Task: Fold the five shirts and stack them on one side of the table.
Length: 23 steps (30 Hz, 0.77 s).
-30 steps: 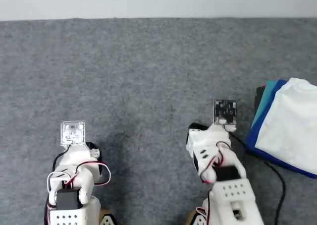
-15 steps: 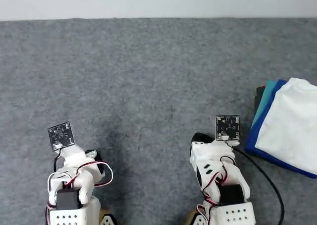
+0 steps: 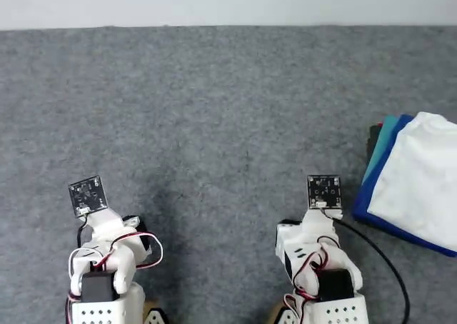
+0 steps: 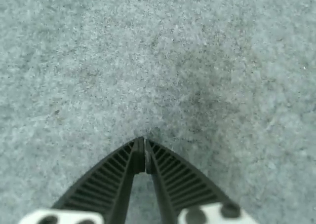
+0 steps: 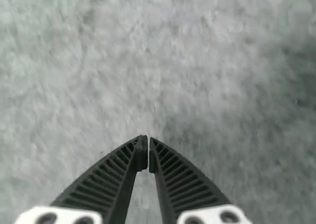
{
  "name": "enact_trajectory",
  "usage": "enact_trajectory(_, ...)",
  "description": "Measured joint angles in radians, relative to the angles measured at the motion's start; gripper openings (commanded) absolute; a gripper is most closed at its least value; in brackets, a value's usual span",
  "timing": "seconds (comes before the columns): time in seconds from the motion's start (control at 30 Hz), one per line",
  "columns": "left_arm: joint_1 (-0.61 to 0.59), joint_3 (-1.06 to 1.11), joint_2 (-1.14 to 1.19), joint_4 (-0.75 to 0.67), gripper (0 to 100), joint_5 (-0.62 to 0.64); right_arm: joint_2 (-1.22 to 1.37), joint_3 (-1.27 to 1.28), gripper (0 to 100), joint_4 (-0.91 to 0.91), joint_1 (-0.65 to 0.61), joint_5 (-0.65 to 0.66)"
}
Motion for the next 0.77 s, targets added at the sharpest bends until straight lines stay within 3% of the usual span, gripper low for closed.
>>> enact_trajectory(0.77, 0.000, 0.000, 0.000, 0.000, 2, 0.000, 0.000, 0.000, 0.9, 0.061, 0.000, 0.000)
